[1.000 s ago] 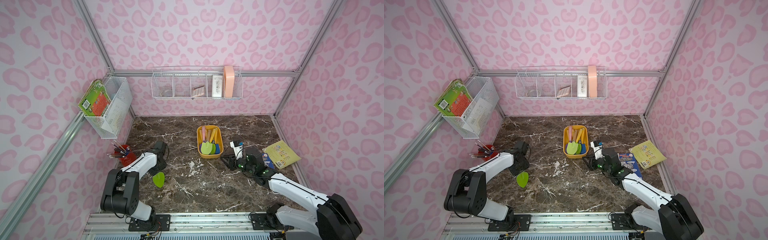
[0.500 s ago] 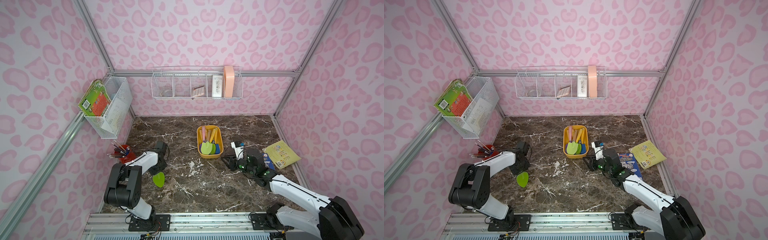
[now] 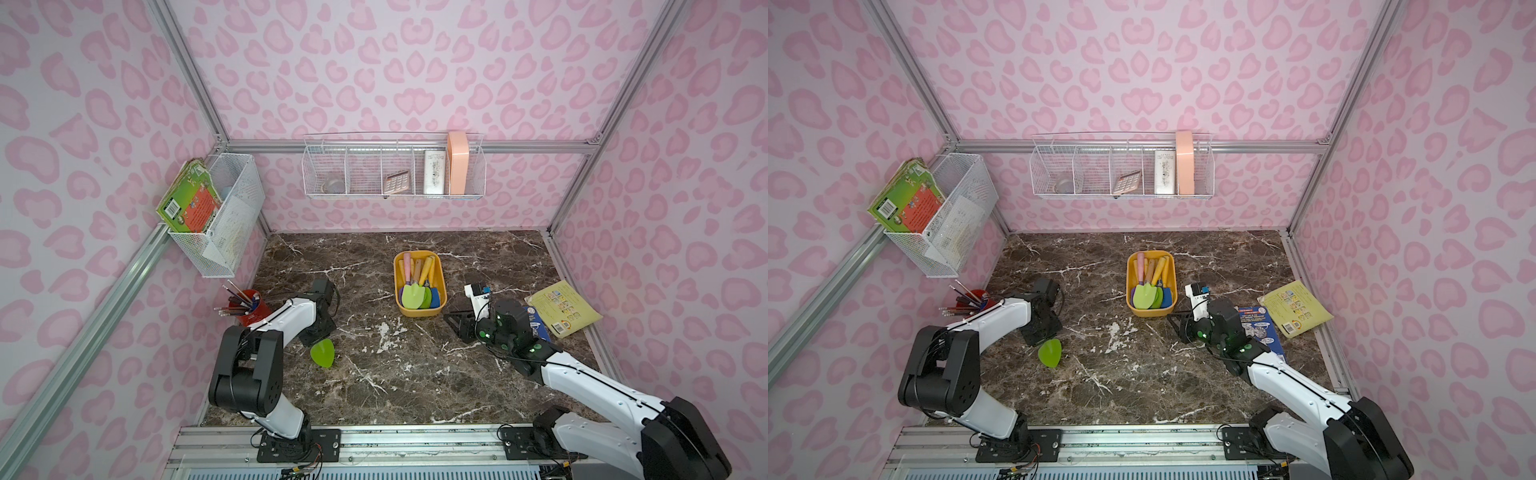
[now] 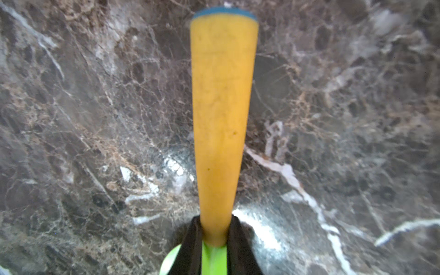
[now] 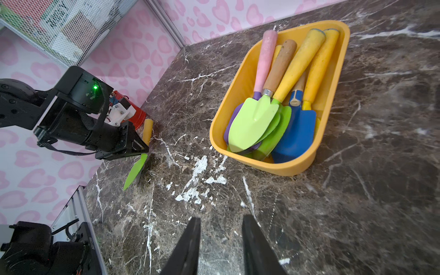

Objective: Put the shovel into the storage box
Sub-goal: Pick up the shovel from the center of the board.

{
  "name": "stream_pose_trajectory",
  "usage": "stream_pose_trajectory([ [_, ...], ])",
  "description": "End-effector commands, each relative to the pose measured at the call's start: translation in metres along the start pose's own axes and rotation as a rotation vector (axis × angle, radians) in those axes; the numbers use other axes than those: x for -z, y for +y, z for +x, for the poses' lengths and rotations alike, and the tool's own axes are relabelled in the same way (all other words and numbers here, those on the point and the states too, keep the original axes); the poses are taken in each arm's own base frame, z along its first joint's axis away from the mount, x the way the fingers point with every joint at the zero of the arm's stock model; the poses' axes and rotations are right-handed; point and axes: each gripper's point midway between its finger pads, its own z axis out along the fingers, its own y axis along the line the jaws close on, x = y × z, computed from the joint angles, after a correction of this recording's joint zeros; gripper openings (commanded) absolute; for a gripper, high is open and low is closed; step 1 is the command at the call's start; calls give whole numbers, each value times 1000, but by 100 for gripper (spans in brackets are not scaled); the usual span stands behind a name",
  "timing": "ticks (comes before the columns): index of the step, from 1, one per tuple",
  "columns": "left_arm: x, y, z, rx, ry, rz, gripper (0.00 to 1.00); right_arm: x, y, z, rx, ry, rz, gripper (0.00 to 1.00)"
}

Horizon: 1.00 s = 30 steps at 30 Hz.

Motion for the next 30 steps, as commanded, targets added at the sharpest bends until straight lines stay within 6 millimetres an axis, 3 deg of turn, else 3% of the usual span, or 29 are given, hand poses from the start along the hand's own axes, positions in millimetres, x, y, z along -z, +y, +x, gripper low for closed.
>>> stream_pose_trajectory([
  [1,16,-6,1,-31,2,28,1,2,1,-11,13,-58,4,33],
  [7,54,-34,-2,-116,-54,98,0,7,-2,-19,20,-80,16,33],
  [15,105,-106,5,-266,-107,228,0,16,-8,-24,18,-105,41,33],
  [30,131,-271,26,-524,-109,393,0,42,-29,-25,-10,-161,106,34],
])
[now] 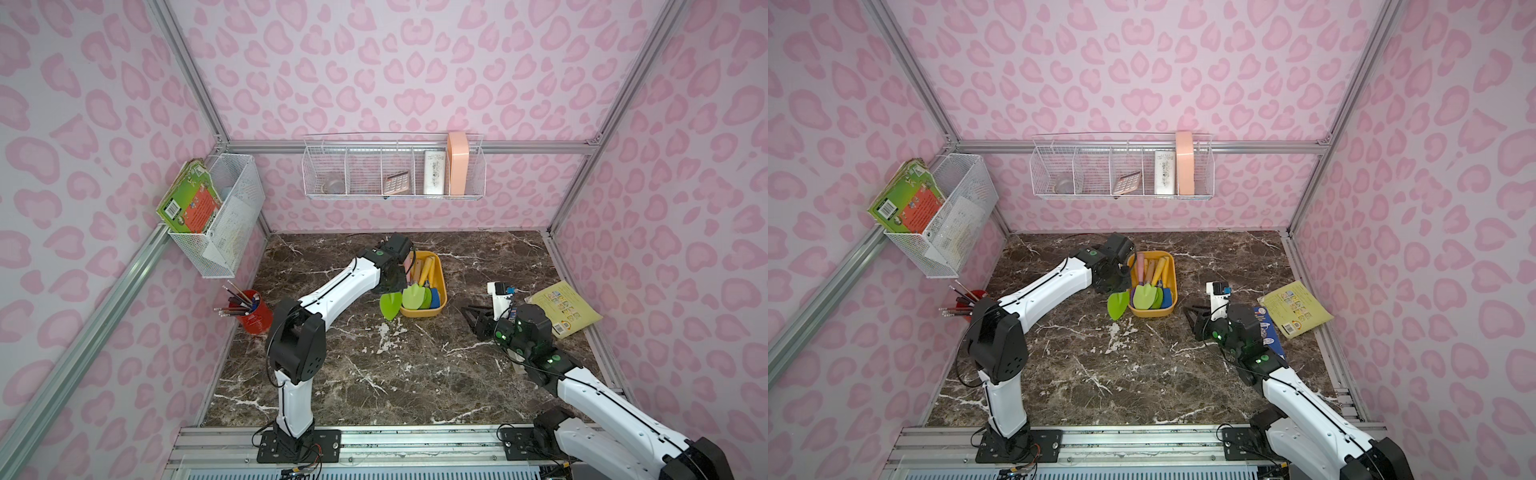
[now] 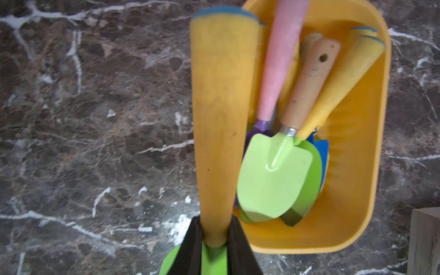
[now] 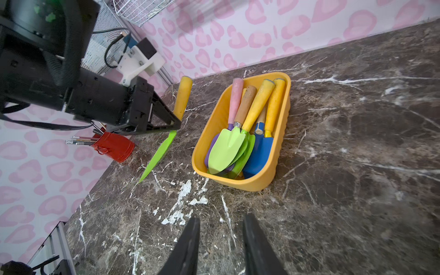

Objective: Put the shovel into the storage box
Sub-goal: Pick up the shovel from the center of the board, then place the shovel in the storage box.

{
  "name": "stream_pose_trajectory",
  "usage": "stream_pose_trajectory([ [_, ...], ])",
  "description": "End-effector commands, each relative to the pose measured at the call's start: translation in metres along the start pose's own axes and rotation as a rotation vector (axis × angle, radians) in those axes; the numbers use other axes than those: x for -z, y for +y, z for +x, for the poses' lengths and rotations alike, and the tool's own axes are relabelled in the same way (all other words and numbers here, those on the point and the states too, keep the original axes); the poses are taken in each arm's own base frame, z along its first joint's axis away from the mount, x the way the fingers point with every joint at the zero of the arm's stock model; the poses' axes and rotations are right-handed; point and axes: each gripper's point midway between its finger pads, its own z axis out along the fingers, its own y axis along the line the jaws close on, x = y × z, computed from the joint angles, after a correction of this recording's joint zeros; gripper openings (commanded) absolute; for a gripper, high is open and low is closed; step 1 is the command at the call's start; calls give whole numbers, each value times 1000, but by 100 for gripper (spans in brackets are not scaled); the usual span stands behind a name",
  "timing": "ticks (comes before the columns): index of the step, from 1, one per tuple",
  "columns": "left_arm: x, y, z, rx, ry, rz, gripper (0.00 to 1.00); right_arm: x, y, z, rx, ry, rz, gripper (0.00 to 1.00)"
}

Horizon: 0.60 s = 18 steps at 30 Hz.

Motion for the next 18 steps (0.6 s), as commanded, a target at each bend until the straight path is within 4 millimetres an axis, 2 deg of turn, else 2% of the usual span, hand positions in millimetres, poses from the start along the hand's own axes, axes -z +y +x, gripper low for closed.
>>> stream_pose_trajectory([
  [1,-6,-21,-4,-72,15,26,0,4,-7,3,-8,2,21,34],
  [9,-35,-58,-25,-117,-14,68,0,11,-12,1,-11,-10,39,35],
  [13,-46,-82,-30,-202,-57,113,0,12,-14,1,-13,-9,43,35],
  [18,-53,-94,-36,-293,-112,73,1,12,-17,3,-19,-10,48,35],
])
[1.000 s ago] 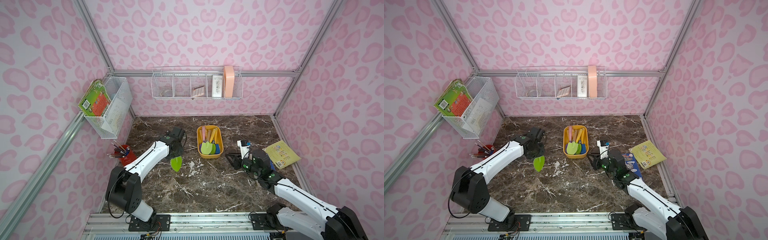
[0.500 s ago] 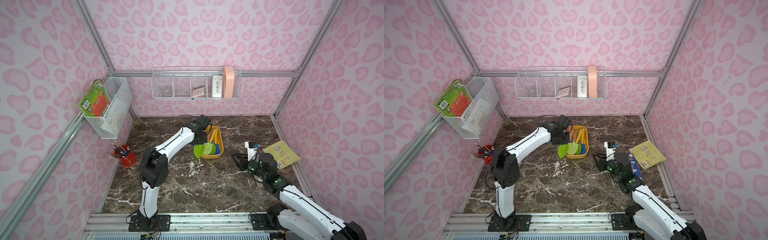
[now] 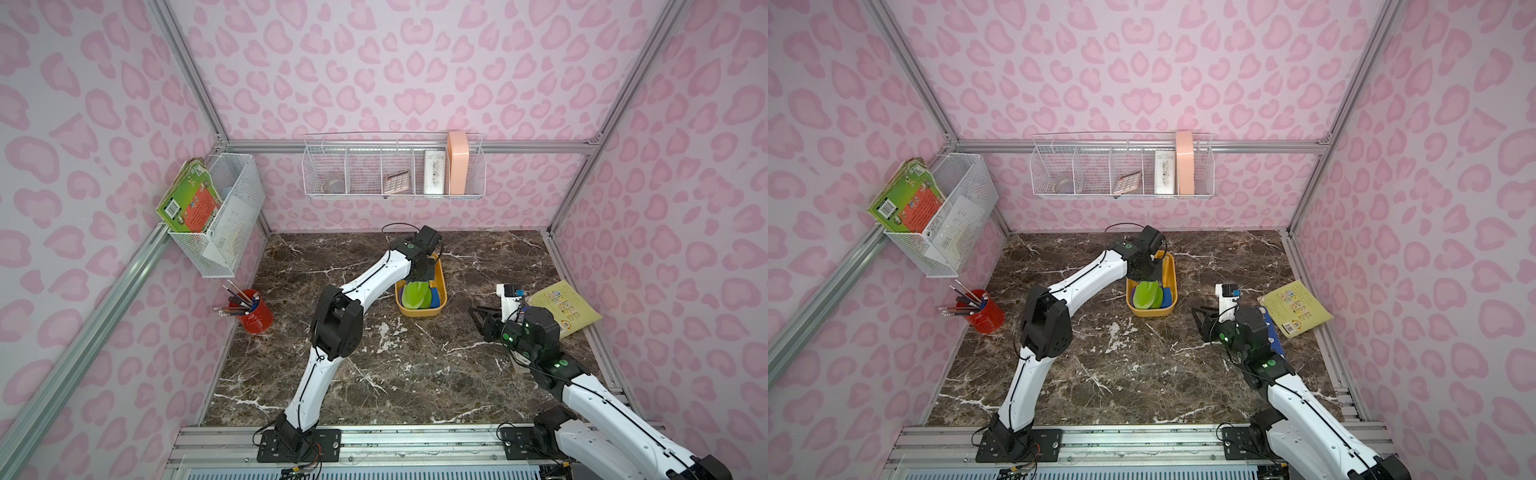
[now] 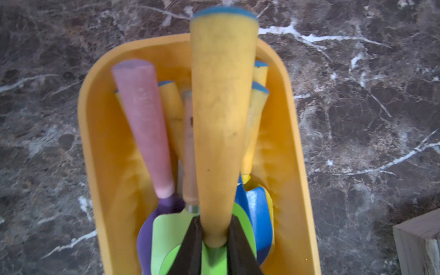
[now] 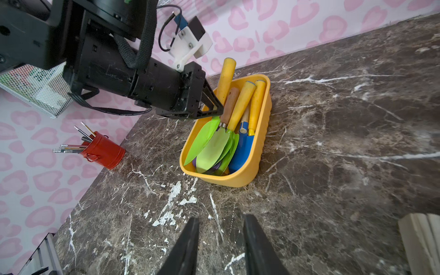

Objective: Put the shovel into the storage box
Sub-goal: Place the shovel in the storage box.

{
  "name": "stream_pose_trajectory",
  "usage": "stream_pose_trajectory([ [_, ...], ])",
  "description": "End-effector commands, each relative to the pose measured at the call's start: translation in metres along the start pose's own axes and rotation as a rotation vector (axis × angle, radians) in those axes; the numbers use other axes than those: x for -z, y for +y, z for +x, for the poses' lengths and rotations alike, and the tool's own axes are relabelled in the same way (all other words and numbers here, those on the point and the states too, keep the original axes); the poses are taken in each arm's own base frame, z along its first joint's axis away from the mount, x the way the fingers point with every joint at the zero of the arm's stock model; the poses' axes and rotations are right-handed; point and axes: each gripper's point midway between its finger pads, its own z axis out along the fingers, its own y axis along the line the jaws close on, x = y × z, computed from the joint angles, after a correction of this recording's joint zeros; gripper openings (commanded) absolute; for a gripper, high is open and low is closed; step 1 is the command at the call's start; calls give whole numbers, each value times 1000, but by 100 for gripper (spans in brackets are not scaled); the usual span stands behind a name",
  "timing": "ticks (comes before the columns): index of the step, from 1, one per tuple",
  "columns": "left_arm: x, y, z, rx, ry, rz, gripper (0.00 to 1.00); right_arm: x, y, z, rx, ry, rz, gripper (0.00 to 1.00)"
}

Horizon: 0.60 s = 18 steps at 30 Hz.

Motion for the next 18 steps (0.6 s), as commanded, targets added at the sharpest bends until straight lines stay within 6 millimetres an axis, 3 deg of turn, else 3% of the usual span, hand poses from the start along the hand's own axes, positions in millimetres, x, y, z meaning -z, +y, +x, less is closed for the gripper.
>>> stream_pose_trajectory([
  [1,-3,-1,-10,-89,-52,-38,2,1,-1,2,0,2,-1,35],
  [11,-17,-14,-9,-241,-135,-155,3,0,-2,3,-8,3,-5,35],
  [18,-19,-30,-10,-170,-140,-89,4,1,-3,5,-15,7,-1,35],
])
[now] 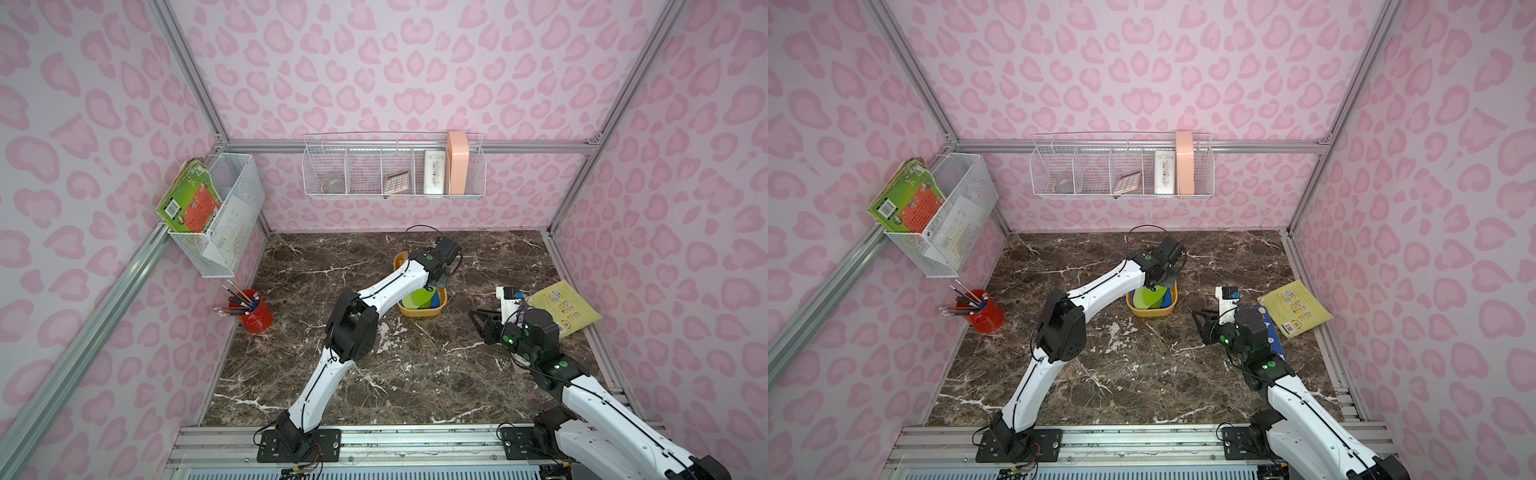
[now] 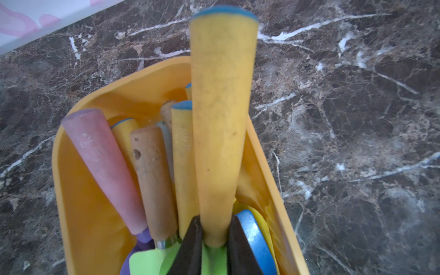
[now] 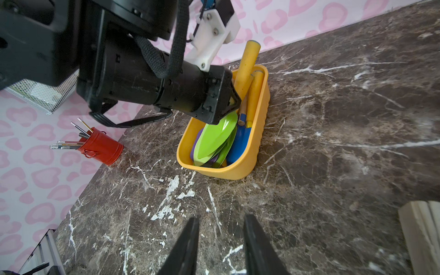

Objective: Put the shovel into the storage box
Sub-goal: Place the shovel in the storage box.

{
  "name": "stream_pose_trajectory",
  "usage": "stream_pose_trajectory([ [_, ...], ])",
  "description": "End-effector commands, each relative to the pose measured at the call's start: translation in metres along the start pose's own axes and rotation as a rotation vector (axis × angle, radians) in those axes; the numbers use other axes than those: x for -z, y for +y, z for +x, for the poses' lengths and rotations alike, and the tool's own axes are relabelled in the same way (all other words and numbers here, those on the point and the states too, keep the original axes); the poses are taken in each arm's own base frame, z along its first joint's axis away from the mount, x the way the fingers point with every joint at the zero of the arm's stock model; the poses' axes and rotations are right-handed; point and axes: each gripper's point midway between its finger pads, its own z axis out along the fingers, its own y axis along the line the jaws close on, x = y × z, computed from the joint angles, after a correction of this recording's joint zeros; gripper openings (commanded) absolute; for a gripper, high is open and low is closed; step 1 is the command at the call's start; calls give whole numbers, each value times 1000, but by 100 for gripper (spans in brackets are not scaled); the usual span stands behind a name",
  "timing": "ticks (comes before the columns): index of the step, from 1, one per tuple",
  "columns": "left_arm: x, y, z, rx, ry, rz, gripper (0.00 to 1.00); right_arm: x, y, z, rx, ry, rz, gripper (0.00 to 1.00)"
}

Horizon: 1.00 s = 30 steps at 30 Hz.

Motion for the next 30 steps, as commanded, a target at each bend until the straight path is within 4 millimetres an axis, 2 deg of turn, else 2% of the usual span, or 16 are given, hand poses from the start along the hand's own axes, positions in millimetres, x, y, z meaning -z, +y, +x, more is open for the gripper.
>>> stream_pose_trajectory([
  [1,-3,-3,-8,54,-25,4,4,1,1,-2,-5,-12,-8,35],
  [8,-12,-9,-4,112,1,18,5,1,0,-2,-1,-12,1,35],
  [14,-14,-7,-1,140,10,6,19,2,-3,-2,0,-13,7,35],
  [21,-3,-5,-6,160,3,5,36,3,-3,-5,1,-21,9,35],
  [25,7,-5,-12,172,-10,18,37,4,-2,-7,2,-27,9,35],
  [30,39,-3,-23,183,-31,59,38,7,-2,-14,17,-39,20,36],
])
